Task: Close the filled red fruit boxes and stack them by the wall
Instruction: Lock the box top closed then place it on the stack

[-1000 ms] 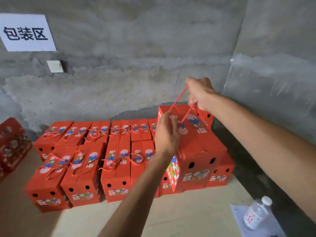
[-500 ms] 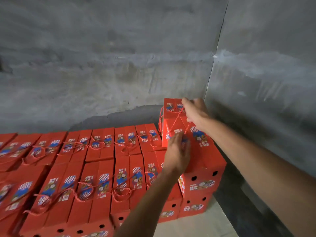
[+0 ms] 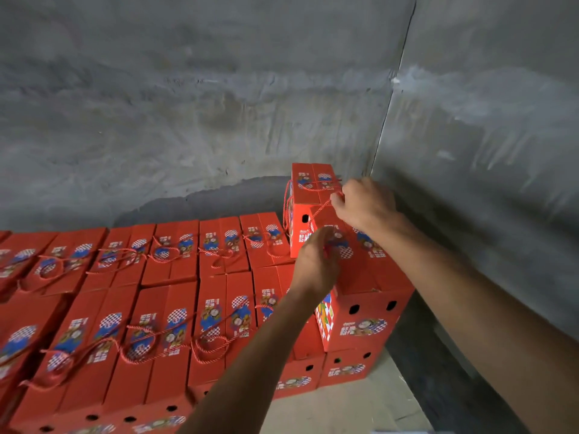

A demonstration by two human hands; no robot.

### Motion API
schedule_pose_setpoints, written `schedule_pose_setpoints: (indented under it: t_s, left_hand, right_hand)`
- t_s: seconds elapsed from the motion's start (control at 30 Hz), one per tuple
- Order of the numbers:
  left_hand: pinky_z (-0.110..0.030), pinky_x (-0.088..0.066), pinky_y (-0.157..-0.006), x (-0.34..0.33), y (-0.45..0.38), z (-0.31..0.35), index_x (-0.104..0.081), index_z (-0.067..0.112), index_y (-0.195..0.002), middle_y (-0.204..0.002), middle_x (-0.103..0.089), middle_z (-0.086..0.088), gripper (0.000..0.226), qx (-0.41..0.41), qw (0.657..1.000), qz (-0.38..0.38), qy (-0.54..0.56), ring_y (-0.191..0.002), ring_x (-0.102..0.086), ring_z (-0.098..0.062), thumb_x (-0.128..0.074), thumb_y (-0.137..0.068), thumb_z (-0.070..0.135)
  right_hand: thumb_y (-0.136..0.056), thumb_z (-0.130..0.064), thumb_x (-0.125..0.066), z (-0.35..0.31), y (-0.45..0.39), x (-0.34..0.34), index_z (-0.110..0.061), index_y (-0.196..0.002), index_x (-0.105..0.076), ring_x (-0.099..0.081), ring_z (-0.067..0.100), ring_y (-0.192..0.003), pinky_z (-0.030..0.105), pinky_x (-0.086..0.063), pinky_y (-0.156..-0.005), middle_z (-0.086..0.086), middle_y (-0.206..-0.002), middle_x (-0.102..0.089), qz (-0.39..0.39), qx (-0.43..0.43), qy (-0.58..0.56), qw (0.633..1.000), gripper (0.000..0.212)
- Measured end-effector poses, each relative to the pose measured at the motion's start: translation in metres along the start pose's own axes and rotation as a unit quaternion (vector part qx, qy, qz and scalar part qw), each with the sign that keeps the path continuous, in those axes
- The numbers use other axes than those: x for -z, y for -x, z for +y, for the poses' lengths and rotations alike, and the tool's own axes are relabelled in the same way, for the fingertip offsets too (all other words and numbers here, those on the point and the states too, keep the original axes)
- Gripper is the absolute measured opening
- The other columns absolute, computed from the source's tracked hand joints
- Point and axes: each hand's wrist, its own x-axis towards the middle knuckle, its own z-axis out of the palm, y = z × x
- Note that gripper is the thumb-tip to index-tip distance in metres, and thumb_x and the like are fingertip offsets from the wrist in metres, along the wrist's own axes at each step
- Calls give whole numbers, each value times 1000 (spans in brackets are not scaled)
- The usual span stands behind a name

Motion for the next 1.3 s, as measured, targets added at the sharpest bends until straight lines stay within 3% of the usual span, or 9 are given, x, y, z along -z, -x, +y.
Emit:
schedule_pose_setpoints:
  t_s: [0.1,0.17,0.33,0.43,0.57,0.73,0.9,1.1,1.3]
  left_hand:
    - [-32,-59,-86,26,15,11,-61,16,-130,-119,-69,7,33,3,1000,-4,21,-102,-67,-10,-55,-99,9]
    - [-38,-60,-82,53,28,19,-63,18,-126,-115,-70,9,29,0,1000,3,17,-98,-69,-11,-57,-99,12]
    - [-40,-59,-84,149,86,11,-70,15,-112,-103,-75,5,19,25,997,75,6,-95,-71,-11,-61,-96,12]
    - [-37,-59,-81,228,138,-10,-71,20,-110,-97,-76,10,18,47,991,121,-11,-88,-72,-7,-62,-95,13]
    - [-32,-58,-74,346,220,-38,-71,20,-110,-96,-75,8,17,74,981,175,-40,-82,-70,-3,-62,-97,15]
    - [-38,-59,-80,500,341,-71,-70,20,-110,-97,-75,6,14,105,964,237,-62,-84,-72,-8,-64,-98,23]
    - [-42,-59,-80,631,447,-99,-71,23,-105,-93,-75,4,11,157,944,275,-94,-82,-74,-15,-64,-96,23]
    - [-44,-60,-82,735,508,-127,-71,18,-110,-97,-75,2,16,186,929,299,-111,-87,-74,-17,-64,-96,19]
    - [-31,-60,-82,812,557,-154,-68,29,-107,-98,-71,16,13,205,898,351,-169,-91,-66,3,-66,-95,33]
  right_hand:
    - [-101,-43,-55,-23,33,12,-12,-98,-73,-69,32,-91,35,-51,-71,10,-96,-70,57,17,36,998,35]
    - [-99,-46,-56,-46,58,18,-14,-96,-72,-69,33,-91,36,-53,-73,10,-95,-71,62,19,-10,998,36]
    - [-97,-52,-57,-139,125,24,-16,-87,-68,-70,34,-85,34,-42,-63,5,-85,-73,27,25,-143,989,38]
    - [-95,-56,-58,-217,170,25,-22,-93,-70,-71,29,-93,35,-51,-70,-2,-90,-75,3,47,-218,975,36]
    - [-94,-59,-59,-332,238,31,-24,-91,-69,-71,21,-85,35,-55,-71,-7,-85,-75,-8,94,-279,956,36]
    - [-92,-62,-61,-489,330,41,-26,-87,-69,-71,14,-77,31,-55,-65,-13,-79,-73,-20,129,-343,930,37]
    - [-90,-64,-62,-630,411,47,-26,-84,-69,-71,14,-79,32,-56,-69,-14,-77,-72,-73,134,-390,908,39]
    - [-92,-59,-64,-752,458,37,-24,-88,-71,-72,17,-84,35,-56,-76,-11,-80,-73,-135,160,-425,881,36]
    - [-89,-65,-62,-855,479,13,-26,-86,-71,-70,15,-81,32,-54,-71,-14,-79,-72,-203,187,-443,853,40]
